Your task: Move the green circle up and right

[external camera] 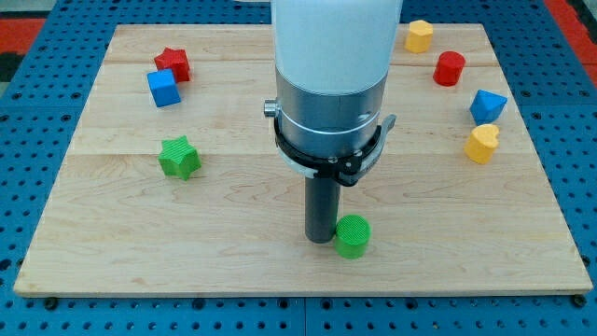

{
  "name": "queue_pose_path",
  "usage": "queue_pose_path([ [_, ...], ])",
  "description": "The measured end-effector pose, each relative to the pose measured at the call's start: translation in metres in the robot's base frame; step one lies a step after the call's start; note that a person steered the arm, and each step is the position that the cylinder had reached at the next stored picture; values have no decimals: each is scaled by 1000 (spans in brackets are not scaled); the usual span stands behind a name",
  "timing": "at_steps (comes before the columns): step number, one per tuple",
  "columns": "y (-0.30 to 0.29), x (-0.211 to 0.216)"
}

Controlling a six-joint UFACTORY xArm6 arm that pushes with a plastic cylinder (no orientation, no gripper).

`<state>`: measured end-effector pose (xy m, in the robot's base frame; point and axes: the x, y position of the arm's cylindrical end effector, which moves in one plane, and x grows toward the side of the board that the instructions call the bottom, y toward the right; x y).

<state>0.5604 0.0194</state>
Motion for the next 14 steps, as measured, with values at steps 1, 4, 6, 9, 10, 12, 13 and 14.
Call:
queue_pose_path([
  [1, -11, 31],
  [4, 35, -2],
  [6, 12, -7],
  [9, 22, -47],
  [10, 62, -55],
  [12, 146, -56],
  [13, 163, -56],
  [14, 169, -57],
])
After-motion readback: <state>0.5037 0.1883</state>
